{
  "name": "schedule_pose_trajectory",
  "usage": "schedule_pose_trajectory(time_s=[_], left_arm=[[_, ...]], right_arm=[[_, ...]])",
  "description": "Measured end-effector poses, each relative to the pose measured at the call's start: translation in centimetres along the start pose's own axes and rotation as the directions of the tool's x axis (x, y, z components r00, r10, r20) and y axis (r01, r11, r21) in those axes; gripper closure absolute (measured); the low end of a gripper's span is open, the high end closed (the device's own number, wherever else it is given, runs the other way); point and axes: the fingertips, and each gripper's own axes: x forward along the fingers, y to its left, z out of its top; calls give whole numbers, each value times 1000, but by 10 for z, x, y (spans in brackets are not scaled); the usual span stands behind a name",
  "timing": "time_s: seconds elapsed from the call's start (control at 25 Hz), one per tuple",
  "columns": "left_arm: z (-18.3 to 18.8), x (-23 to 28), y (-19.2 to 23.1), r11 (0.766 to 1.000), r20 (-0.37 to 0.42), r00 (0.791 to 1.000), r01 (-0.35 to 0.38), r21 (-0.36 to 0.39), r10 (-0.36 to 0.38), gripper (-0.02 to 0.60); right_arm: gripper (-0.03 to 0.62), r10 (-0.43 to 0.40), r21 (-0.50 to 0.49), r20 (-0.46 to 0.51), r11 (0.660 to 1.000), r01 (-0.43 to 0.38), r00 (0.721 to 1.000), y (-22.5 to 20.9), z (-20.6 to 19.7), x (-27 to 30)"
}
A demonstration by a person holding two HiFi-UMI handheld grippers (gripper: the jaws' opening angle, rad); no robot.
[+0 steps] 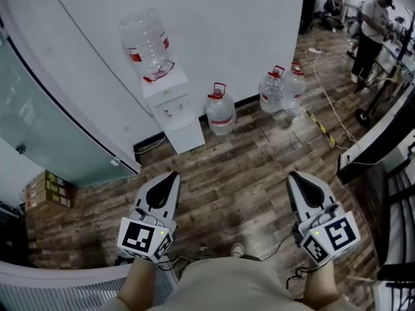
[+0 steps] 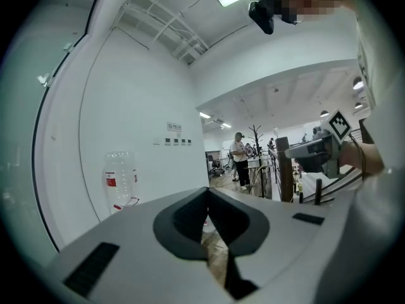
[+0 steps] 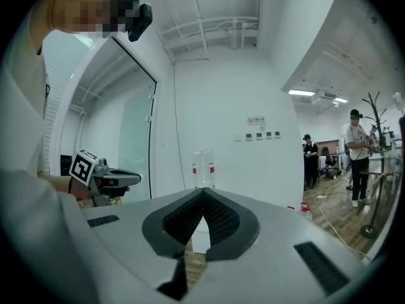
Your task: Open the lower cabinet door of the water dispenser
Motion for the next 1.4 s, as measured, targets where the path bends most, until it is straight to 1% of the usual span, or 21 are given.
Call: schedule_pose_trajectory(time_s=[0.16, 0.28, 0.44, 0.68, 0.88, 1.0, 1.32, 1.4], left_arm=[[-2, 6, -18, 1000, -1, 1000, 4, -6, -4, 575], [-2, 11, -22, 1000, -2, 1000, 2, -2, -2, 575], [-6, 20, -13, 1000, 7, 1000, -15, 1, 15, 575], [-17, 49, 9, 1000, 4, 1000, -15, 8, 15, 575], [-28, 80, 36, 1000, -13, 1000, -14, -2, 14, 575], [-35, 103, 58, 1000, -23, 1000, -12, -15, 12, 575], [-60, 182, 139, 999, -75, 997, 9, -46, -12, 575], [-65, 204, 163, 1000, -96, 995, 13, -28, -16, 575]], right_arm=[[588, -3, 11, -17, 1000, 3, 1000, -15, -14, -9], [588, 3, 25, -23, 1000, -2, 1000, -24, -20, -6], [588, 11, 19, -29, 1000, -10, 1000, -31, -27, 9], [588, 19, 11, -41, 1000, -19, 999, -39, -35, 45], [588, 32, 1, -47, 999, -32, 998, -49, -30, 85], [588, 21, -16, -73, 1000, -22, 997, -59, -33, 118], [588, 24, 20, -143, 1000, -21, 989, -88, -42, 230], [588, 22, 24, -156, 1000, -18, 988, -97, -40, 265]])
